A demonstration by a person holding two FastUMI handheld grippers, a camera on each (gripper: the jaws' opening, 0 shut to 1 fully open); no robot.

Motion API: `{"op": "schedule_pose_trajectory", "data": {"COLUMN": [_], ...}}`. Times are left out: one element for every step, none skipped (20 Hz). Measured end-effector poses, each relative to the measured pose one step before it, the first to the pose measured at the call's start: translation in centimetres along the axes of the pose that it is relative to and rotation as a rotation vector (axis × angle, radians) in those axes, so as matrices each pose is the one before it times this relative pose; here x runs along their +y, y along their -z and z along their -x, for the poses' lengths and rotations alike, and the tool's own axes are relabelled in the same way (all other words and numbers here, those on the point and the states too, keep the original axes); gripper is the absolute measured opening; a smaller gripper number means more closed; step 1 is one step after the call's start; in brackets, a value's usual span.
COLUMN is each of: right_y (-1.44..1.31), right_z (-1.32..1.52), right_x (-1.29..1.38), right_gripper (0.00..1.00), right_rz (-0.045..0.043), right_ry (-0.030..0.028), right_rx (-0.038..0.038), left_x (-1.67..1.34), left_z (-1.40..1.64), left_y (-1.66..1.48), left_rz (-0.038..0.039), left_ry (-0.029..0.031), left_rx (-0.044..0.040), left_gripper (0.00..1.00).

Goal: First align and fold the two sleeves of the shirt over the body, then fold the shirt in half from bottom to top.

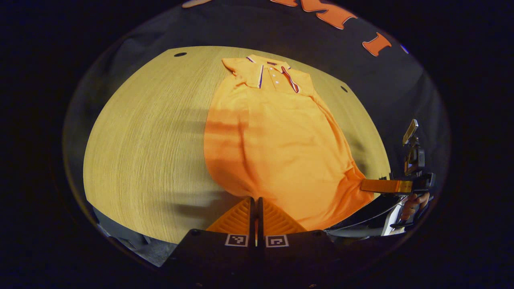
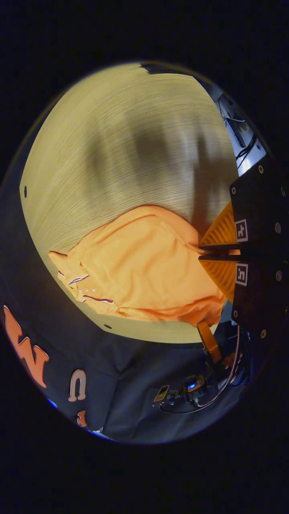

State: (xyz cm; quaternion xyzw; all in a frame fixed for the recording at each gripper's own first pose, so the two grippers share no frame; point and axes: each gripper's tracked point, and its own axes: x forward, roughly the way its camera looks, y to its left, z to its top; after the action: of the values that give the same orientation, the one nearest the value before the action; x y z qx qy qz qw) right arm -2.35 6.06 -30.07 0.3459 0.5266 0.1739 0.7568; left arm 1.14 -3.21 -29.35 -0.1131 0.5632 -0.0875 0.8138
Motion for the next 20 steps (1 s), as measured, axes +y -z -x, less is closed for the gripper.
{"op": "schedule_pose_trajectory", "data": {"right_y": [-0.648,-0.826,-0.59,-0.551,-0.84,-0.612,-0.758,-1.104,-1.094,-1.267,-1.224,-1.011,-0.864,-1.102,-1.021,-1.115,-0.974,-0.964,-0.792,-0.981], "right_z": [0.429,0.016,0.162,0.092,-0.04,0.013,0.158,0.03,-0.032,-0.031,-0.18,-0.213,-0.268,-0.412,-0.491,-0.384,-0.677,-0.77,-0.696,-0.534], "right_x": [0.627,0.424,0.399,0.704,0.477,0.296,0.357,0.676,0.714,0.59,0.663,0.648,0.559,0.396,0.465,0.3,0.28,-0.167,-0.088,0.306], "right_gripper": [0.05,0.05,0.05,0.05,0.05,0.05,0.04,0.05,0.04,0.05,0.04,0.04,0.04,0.04,0.04,0.05,0.04,0.04,0.04,0.05], "right_rz": [-0.00717,-0.00086,-0.00663,-0.00208,-0.00028,-0.00463,-0.00259,-0.00124,0.00226,0.00667,0.01548,0.00776,0.00888,0.00418,0.00924,0.00899,0.01373,0.00734,0.00006,-0.00369], "right_ry": [-0.0164,-0.00691,-0.00679,-0.01657,-0.00364,0.00009,0.00035,-0.00613,-0.00741,-0.00073,-0.00352,0.00554,0.00169,0.01113,0.00395,0.00896,0.00498,0.02262,0.0162,0.00344], "right_rx": [-0.02267,-0.01073,-0.0108,-0.00711,-0.01922,-0.0053,-0.01271,-0.01512,-0.01473,-0.01741,-0.0137,-0.01435,-0.0087,-0.01196,-0.00481,-0.00941,-0.00561,-0.00796,0.00205,-0.00581], "left_x": [-0.126,-0.113,-0.077,-0.047,-0.306,-0.231,-0.135,0.214,0.03,0.121,0.039,0.182,0.023,0.133,0.209,0.327,0.32,0.217,0.211,0.358], "left_z": [0.433,0.273,0.064,0.157,0.079,0.074,0.024,-0.198,-0.128,-0.259,-0.097,-0.258,-0.296,-0.121,-0.268,-0.417,-0.39,-0.754,-0.784,-0.852], "left_y": [-1.086,-1.103,-1.128,-0.756,-0.768,-1.002,-1.257,-1.327,-1.395,-1.456,-1.458,-1.635,-1.568,-1.55,-1.518,-1.652,-1.255,-1.222,-1.243,-1.182], "left_rz": [0.00458,-0.00137,-0.00185,0.00267,0.00457,0.00656,-0.00009,0.00114,-0.00194,0.00212,0.00268,0.00498,0.00684,0.00238,-0.01124,-0.01712,-0.02098,-0.01556,-0.01216,-0.00717], "left_ry": [0.01122,0.01055,0.01044,0.00902,0.01809,0.01572,0.01073,0.00303,0.00617,0.00544,0.00704,0.0043,0.01241,0.00939,0.00341,-0.00312,-0.00098,-0.00069,0.00364,0.00172], "left_rx": [-0.01691,-0.01493,-0.01479,-0.00729,-0.00316,-0.01367,-0.01571,-0.01703,-0.00949,-0.01607,-0.01358,-0.02078,-0.00945,-0.01549,-0.00929,-0.01564,-0.00587,-0.012,-0.00347,-0.01557], "left_gripper": [0.01,0.01,0.01,0.01,0.01,0.01,0.01,0.01,0.01,0.01,0.02,0.01,0.01,0.01,0.01,0.01,0.01,0.01,0.01,0.01]}}
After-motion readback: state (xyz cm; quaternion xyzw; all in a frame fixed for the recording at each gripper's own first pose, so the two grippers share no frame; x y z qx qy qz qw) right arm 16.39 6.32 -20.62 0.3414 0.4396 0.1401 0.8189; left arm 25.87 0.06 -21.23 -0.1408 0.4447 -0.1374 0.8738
